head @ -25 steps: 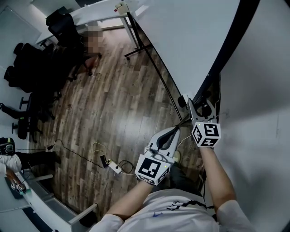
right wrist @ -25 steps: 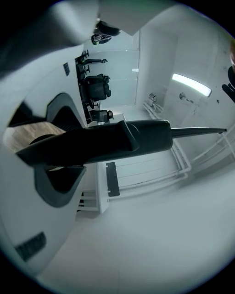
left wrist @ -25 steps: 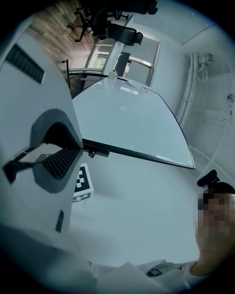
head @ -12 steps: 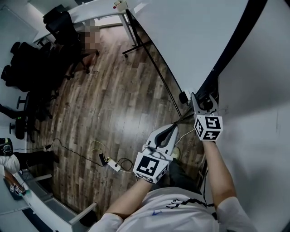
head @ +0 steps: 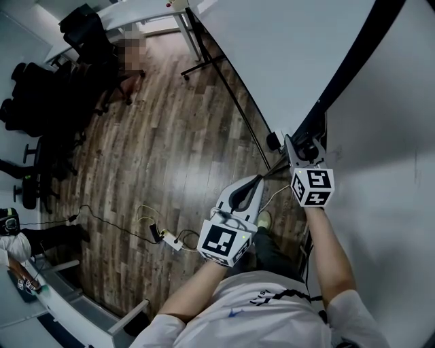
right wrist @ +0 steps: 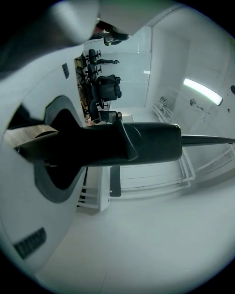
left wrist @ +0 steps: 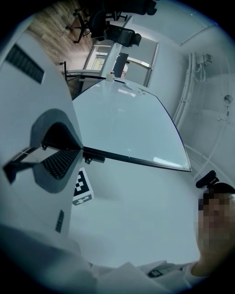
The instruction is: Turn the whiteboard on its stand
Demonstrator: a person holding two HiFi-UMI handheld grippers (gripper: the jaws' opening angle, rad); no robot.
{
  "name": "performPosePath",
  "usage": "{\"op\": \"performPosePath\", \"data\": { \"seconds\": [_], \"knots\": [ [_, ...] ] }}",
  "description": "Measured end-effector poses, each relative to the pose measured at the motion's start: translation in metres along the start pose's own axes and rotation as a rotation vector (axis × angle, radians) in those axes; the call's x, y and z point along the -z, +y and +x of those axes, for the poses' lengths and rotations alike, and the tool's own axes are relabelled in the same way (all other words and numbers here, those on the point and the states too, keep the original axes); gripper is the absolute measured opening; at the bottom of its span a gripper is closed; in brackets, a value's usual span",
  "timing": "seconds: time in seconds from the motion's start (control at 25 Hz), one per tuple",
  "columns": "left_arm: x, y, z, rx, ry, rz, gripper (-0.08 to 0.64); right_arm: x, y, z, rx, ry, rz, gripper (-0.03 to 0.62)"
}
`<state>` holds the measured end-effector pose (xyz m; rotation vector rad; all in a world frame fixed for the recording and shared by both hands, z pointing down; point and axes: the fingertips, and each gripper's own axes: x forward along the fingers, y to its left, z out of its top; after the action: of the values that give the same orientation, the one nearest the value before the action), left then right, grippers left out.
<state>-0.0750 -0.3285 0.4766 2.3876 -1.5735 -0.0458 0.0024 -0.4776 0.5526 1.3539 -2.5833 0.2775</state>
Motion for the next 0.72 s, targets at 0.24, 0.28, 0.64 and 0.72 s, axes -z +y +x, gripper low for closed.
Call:
{"op": "performPosePath", "data": {
  "seconds": [0.24,0.28,0.64,0.72],
  "knots": [
    [0.005,-0.005,-0.014,0.013,0.008,0.016,0.012,0.012,0.014,-0.022,0.005,0.017,0.003,0.184],
    [0.004,-0.006,-0.018,0.015,0.011,0.018,0.012,0.013,0.018,-0.026,0.007,0.019,0.004,0.184],
    [-0.001,-0.018,-0.064,0.030,0.016,0.037,0.012,0.020,0.040,-0.065,0.019,0.036,0.002,0.184],
    [0.002,-0.020,-0.074,0.031,0.019,0.041,0.012,0.025,0.044,-0.075,0.022,0.035,0.004,0.184]
  ]
}}
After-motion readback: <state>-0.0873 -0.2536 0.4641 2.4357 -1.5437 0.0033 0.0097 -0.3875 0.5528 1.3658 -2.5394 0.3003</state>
